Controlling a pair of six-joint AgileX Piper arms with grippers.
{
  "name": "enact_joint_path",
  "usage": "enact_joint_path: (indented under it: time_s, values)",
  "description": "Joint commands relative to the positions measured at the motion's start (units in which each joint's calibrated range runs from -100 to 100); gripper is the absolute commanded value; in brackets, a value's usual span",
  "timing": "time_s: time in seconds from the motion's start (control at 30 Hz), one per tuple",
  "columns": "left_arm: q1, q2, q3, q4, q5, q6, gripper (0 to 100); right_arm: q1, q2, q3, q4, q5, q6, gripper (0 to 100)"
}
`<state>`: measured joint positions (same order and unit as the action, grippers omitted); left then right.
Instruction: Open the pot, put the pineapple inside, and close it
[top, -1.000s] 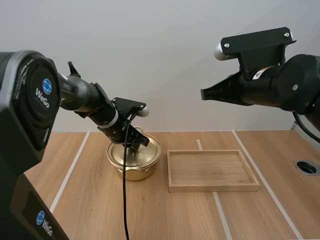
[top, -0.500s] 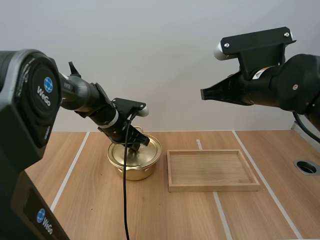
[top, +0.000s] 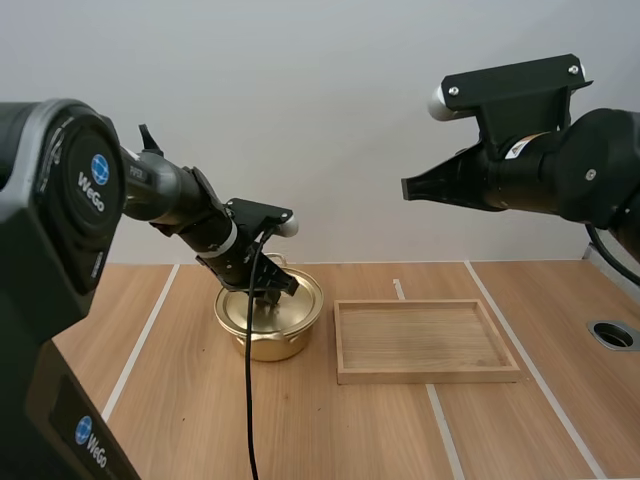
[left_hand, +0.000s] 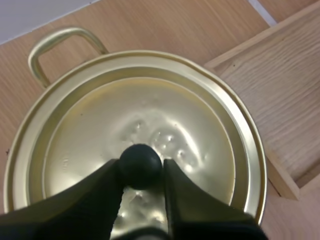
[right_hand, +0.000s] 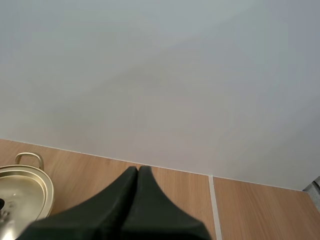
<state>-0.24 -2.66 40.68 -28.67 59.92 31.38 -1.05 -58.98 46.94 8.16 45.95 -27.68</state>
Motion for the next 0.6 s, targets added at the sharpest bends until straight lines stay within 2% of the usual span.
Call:
enact_joint_path:
  time_s: [0.0, 0.27, 0.57]
  values:
    - [-0.14, 0.66, 0.48, 0.32, 2.60, 0.25, 100, -0.25, -0.66, 0.18, 0.18, -0.42, 0.02, 0]
    - [-0.22, 0.66, 0.36, -0.24, 3.45, -0.71, 100, -0.25, -0.66, 0.18, 0.18, -0.42, 0.02, 0]
    - [-0.22, -0.86, -5.70, -5.85, 9.17, -0.90, 100, -0.25, -0.66, 0.18, 0.18, -0.42, 0.02, 0]
